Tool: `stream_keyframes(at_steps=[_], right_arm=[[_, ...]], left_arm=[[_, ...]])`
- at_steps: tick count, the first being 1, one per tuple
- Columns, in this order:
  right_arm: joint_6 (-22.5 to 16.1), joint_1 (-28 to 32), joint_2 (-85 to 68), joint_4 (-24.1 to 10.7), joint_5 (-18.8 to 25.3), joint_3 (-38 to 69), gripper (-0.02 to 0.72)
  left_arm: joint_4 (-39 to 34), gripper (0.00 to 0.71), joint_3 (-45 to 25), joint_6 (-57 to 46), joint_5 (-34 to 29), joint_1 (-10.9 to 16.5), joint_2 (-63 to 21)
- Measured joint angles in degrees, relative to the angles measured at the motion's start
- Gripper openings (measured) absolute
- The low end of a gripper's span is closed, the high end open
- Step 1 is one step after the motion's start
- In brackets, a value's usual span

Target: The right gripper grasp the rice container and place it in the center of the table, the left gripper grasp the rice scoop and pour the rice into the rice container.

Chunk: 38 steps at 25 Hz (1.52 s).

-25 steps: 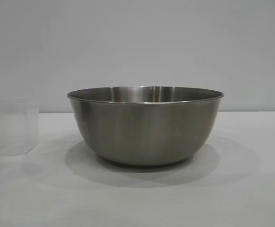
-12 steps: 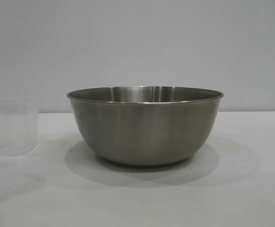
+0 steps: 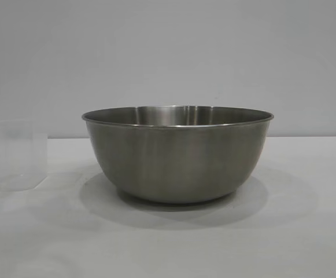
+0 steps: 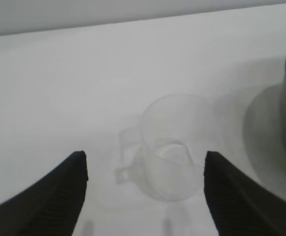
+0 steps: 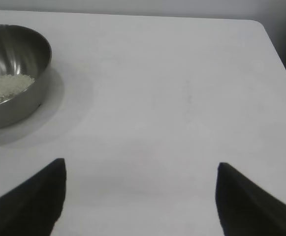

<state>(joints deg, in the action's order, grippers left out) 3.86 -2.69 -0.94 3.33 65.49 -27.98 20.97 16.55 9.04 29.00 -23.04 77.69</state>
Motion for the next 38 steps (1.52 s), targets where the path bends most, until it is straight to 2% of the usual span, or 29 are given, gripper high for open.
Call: stream_keyframes(at_steps=[8, 14, 20, 25, 29, 34, 38], right_arm=[[0.0, 0.0, 0.0, 0.0, 0.0, 0.0, 0.588], [0.0, 0.0, 0.0, 0.0, 0.0, 0.0, 0.588], [0.0, 0.0, 0.0, 0.0, 0.0, 0.0, 0.588], [0.0, 0.0, 0.0, 0.0, 0.0, 0.0, 0.588], [0.0, 0.0, 0.0, 0.0, 0.0, 0.0, 0.588], [0.0, 0.0, 0.0, 0.0, 0.0, 0.0, 0.588], [0.0, 0.0, 0.0, 0.0, 0.0, 0.0, 0.588]], left_arm=[[-0.4, 0.444, 9.0, 0.0, -27.3, 0.0, -11.9], [-7.8, 0.444, 15.6, 0.1, -47.8, 0.0, -20.8], [-11.0, 0.444, 20.3, 0.1, -63.6, 0.0, -29.6], [-11.4, 0.444, 21.2, 0.1, -77.5, 0.0, -38.4], [-12.0, 0.444, 21.2, 0.1, -87.2, 0.0, -46.6], [-16.4, 0.444, 21.3, -2.7, -98.1, 0.0, -57.0], [-18.7, 0.444, 21.3, -5.5, -101.2, 0.0, -65.1]])
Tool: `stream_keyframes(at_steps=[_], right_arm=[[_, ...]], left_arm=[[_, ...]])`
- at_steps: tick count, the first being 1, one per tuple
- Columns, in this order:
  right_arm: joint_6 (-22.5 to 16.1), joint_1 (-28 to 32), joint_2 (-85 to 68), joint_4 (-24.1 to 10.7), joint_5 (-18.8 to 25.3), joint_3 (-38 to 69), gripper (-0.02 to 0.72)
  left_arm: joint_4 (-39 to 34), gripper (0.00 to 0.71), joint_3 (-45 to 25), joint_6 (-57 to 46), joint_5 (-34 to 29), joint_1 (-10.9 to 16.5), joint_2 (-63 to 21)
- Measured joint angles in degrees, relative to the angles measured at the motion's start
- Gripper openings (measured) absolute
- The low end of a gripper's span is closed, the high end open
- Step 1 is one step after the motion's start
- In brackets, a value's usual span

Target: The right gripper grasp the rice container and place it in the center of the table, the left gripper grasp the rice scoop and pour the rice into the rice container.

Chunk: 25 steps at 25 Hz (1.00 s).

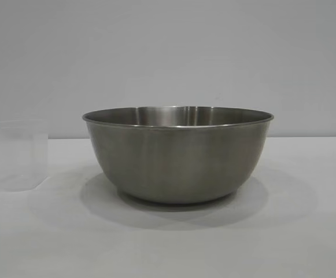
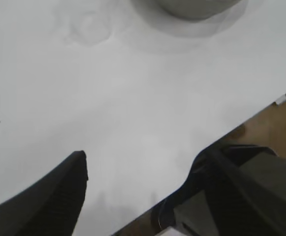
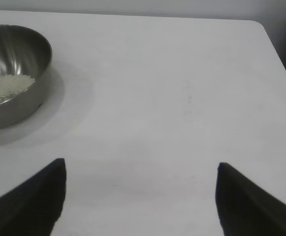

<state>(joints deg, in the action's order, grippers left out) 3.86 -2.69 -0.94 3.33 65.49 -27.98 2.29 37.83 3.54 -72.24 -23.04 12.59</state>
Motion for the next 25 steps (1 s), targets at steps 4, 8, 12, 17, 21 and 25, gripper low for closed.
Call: stream_keyframes(at_steps=[4, 8, 12, 17, 21, 25], right_arm=[[0.0, 0.0, 0.0, 0.0, 0.0, 0.0, 0.588], [0.0, 0.0, 0.0, 0.0, 0.0, 0.0, 0.588], [0.0, 0.0, 0.0, 0.0, 0.0, 0.0, 0.588], [0.0, 0.0, 0.0, 0.0, 0.0, 0.0, 0.588], [0.0, 0.0, 0.0, 0.0, 0.0, 0.0, 0.588], [0.0, 0.0, 0.0, 0.0, 0.0, 0.0, 0.588]], left_arm=[[-0.3, 0.444, -0.8, -0.4, -0.8, 0.0, -7.5], [-0.4, 0.444, -4.9, -0.4, -0.9, 0.0, -11.6], [-1.4, 0.444, -7.2, -0.4, 0.7, 0.0, -12.4], [-3.0, 0.444, -7.8, -0.4, 3.8, 0.0, -12.4], [-3.1, 0.444, -8.9, -0.4, 5.8, 0.0, -12.4], [-3.2, 0.444, -9.9, -0.4, 7.3, 0.0, -12.5]])
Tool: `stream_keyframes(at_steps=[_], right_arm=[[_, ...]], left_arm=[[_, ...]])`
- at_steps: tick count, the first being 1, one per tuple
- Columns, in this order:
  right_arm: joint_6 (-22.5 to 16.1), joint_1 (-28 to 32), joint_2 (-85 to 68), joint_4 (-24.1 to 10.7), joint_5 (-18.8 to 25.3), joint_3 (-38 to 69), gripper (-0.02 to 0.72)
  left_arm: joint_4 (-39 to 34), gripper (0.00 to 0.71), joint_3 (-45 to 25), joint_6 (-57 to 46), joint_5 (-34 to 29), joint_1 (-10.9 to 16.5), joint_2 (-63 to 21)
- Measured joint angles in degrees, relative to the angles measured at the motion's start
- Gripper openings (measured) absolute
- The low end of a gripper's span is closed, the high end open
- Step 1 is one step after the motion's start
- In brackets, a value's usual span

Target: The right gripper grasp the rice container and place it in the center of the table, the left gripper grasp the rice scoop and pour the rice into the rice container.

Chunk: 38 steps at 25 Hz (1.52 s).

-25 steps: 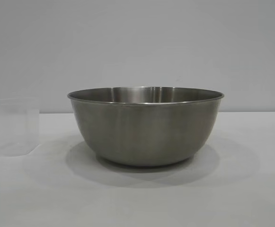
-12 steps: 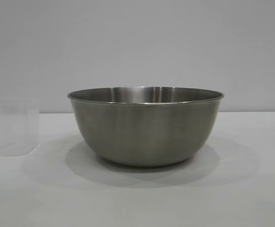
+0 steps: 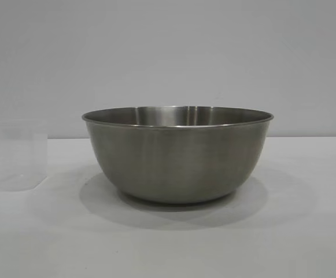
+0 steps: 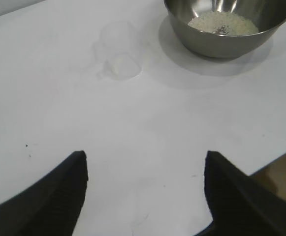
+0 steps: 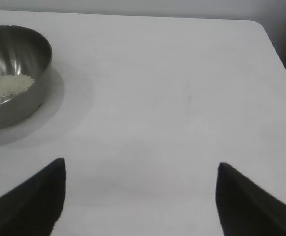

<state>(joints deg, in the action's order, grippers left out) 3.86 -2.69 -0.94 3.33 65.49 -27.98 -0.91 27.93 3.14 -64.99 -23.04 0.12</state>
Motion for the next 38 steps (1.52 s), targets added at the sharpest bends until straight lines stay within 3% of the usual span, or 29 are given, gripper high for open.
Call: stream_keyframes(at_steps=[20, 32, 35, 38], right_arm=[[0.0, 0.0, 0.0, 0.0, 0.0, 0.0, 0.588], [0.0, 0.0, 0.0, 0.0, 0.0, 0.0, 0.588], [0.0, 0.0, 0.0, 0.0, 0.0, 0.0, 0.588], [0.0, 0.0, 0.0, 0.0, 0.0, 0.0, 0.588]], left_arm=[[0.0, 0.444, -0.2, 0.0, 0.7, 0.7, 0.0], [0.0, 0.444, -0.2, 0.0, 0.7, 19.8, 0.0], [0.0, 0.444, -0.2, 0.0, 0.7, 22.9, -0.7], [0.0, 0.444, -0.2, 0.0, 0.8, 24.4, -1.1]])
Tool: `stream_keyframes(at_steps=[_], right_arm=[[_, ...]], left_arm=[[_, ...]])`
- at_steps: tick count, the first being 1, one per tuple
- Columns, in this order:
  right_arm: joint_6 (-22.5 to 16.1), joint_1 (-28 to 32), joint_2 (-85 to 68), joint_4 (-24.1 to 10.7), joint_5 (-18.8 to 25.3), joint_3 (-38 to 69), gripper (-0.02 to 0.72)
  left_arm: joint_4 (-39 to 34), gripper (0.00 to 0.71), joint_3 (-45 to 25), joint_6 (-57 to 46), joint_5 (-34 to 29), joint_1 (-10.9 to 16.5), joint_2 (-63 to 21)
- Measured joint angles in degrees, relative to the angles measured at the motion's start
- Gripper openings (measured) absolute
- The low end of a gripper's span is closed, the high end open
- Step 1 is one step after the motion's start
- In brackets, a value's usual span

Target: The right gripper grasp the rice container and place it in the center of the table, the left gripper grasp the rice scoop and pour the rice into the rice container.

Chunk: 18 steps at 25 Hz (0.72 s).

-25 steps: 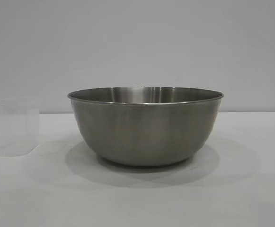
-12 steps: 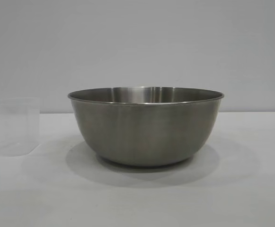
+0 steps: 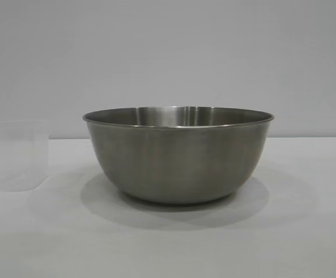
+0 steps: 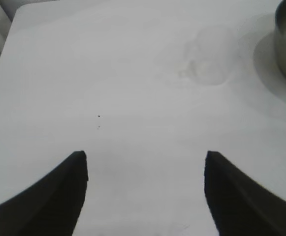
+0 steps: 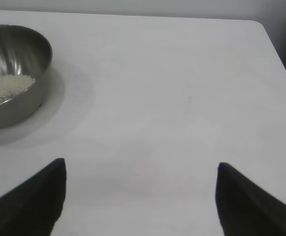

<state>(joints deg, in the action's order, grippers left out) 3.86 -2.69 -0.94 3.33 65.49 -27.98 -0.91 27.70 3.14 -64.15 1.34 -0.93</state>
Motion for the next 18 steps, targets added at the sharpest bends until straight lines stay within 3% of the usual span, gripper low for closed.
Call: stream_keyframes(at_steps=[18], right_arm=[[0.0, -1.8, 0.0, 0.0, 0.0, 0.0, 0.588]], left_arm=[[0.0, 0.444, 0.0, 0.0, 0.0, 0.3, -0.1]])
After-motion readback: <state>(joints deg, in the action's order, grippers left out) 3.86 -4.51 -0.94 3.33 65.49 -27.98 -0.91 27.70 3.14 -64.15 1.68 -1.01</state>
